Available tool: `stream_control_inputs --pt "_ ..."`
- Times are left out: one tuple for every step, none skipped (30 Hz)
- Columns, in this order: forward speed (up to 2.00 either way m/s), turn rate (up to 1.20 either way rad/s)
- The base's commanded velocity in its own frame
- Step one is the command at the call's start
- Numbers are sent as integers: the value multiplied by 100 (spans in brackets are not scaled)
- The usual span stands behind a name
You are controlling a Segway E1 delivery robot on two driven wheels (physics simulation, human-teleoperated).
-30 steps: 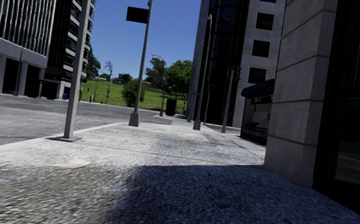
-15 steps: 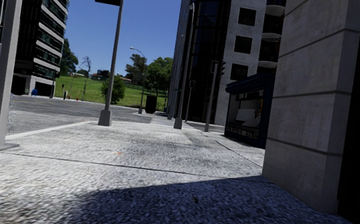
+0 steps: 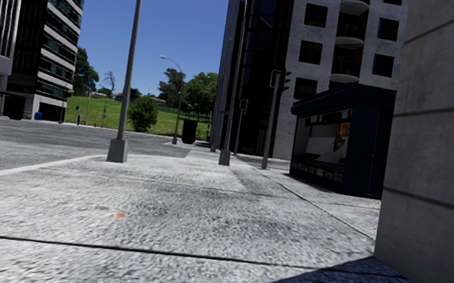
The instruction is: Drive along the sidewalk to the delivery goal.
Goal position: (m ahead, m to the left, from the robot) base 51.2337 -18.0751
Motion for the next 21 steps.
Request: stream_control_inputs --pt "200 0" --pt "200 0" --pt "200 0" --pt "200 0" --pt "200 0" --pt "200 0" --pt "200 0" --pt "200 0" --pt "200 0" --pt "200 0" --pt "200 0" --pt "200 0" --pt "200 0" --pt "200 0" --pt "200 0" --pt "200 0" --pt "200 0" --pt "200 0" --pt "200 0" --pt "200 0" --pt "200 0"
